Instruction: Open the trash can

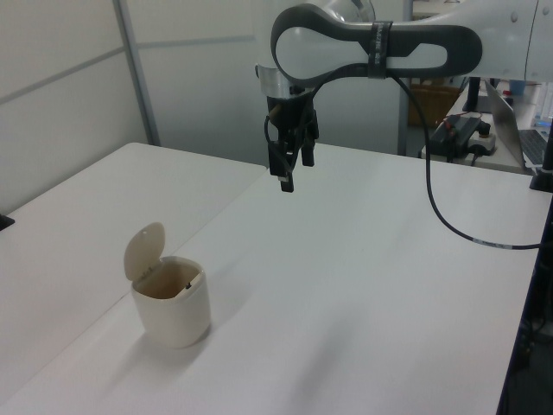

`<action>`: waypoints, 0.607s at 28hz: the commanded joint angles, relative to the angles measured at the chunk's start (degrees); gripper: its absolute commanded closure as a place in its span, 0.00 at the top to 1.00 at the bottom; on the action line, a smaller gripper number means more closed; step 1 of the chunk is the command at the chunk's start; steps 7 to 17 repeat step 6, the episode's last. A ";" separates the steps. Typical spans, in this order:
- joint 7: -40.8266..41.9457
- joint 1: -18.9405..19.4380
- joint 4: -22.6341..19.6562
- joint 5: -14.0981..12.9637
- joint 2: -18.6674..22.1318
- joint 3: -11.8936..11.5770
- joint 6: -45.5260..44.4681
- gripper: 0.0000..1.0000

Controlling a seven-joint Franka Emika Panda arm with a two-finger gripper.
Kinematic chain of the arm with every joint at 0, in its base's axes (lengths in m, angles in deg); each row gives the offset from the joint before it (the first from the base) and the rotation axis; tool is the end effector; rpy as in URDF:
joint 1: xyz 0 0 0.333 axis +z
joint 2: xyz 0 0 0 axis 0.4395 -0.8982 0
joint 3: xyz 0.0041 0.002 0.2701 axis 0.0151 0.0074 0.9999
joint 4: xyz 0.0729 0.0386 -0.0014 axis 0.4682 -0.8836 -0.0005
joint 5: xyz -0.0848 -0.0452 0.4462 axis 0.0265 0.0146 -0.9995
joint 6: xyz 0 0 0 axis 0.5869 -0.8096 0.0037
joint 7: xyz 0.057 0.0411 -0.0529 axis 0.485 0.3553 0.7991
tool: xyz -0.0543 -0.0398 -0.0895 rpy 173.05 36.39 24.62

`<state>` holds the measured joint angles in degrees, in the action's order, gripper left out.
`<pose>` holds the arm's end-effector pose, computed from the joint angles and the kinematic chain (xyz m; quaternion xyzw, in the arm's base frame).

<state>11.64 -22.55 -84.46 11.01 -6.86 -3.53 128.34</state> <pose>0.6547 0.0162 0.5635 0.9988 0.0393 0.0005 0.0281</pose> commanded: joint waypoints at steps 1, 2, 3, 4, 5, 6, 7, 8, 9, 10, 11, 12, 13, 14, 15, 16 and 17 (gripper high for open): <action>1.02 0.08 -0.32 0.70 0.88 -0.42 -1.60 1.00; 1.02 0.08 -0.41 0.70 0.88 -0.42 -1.60 1.00; 1.02 0.08 -0.32 0.70 0.88 -0.42 -1.60 1.00; 1.10 0.08 -0.32 0.70 0.88 -0.42 -1.60 1.00; 1.02 0.08 -0.32 0.70 0.88 -0.42 -1.60 1.00; 1.02 0.08 -0.32 0.70 0.88 -0.42 -1.60 1.00; 1.02 0.08 -0.32 0.70 0.88 -0.42 -1.60 1.00; 1.02 0.08 -0.32 0.70 0.88 -0.42 -1.60 1.00; 1.02 0.08 -0.32 0.70 0.88 -0.42 -1.60 1.00; 1.02 0.08 -0.32 0.70 0.88 -0.42 -1.60 1.00; 1.02 0.08 -0.32 0.70 0.88 -0.42 -1.60 1.00; 1.02 0.08 -0.32 0.70 0.88 -0.42 -1.60 1.00; 1.02 0.08 -0.32 0.70 0.88 -0.42 -1.60 1.00; 1.02 0.08 -0.32 0.70 0.88 -0.42 -1.60 1.00; 1.02 0.08 -0.32 0.70 0.88 -0.42 -1.60 1.00; 1.02 0.08 -0.32 0.70 0.88 -0.42 -1.60 1.00; 1.02 0.08 -0.32 0.70 0.88 -0.42 -1.60 1.00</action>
